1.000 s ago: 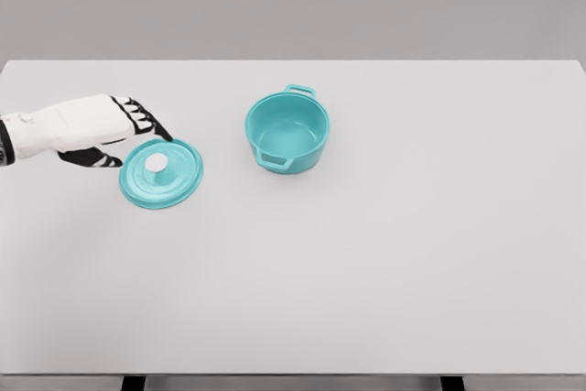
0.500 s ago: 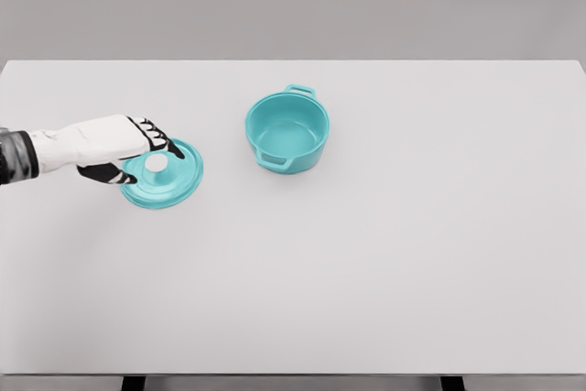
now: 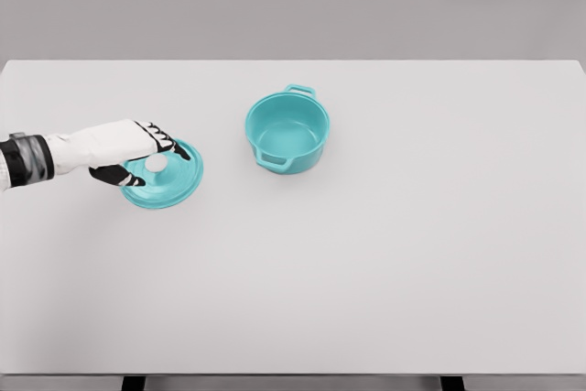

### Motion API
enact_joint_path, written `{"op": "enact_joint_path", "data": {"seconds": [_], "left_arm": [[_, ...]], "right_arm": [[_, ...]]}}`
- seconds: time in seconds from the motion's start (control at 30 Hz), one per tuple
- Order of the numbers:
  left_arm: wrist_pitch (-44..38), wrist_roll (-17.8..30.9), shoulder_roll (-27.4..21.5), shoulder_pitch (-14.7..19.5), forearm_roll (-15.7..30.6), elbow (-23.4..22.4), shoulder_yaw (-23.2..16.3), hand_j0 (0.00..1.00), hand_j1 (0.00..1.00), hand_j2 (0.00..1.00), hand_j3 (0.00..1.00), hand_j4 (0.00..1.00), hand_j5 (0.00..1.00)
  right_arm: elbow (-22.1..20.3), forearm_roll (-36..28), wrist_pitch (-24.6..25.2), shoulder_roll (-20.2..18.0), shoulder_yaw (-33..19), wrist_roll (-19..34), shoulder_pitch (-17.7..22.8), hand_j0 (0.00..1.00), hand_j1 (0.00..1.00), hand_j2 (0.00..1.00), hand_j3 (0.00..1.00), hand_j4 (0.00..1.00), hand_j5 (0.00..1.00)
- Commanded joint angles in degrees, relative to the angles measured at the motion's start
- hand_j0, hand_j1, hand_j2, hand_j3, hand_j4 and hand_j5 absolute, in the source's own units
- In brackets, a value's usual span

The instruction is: Cover the pot with left arm

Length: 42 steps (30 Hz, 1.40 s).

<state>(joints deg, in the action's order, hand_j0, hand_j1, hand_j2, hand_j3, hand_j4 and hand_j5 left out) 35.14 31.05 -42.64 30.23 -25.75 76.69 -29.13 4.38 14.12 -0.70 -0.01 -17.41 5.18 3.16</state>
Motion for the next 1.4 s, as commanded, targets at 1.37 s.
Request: {"op": "enact_joint_path", "data": {"seconds": [1.37], "left_arm": [[-0.14,-0.02,3.44,1.41,-3.25,-5.59,-0.04,0.69,0.69,0.69,0.69,0.69,0.69]], "right_arm": [[0.02,0.03,0.00,0.01,0.01,0.01,0.00,1.00,1.00,1.00,1.00,1.00,1.00]]}}
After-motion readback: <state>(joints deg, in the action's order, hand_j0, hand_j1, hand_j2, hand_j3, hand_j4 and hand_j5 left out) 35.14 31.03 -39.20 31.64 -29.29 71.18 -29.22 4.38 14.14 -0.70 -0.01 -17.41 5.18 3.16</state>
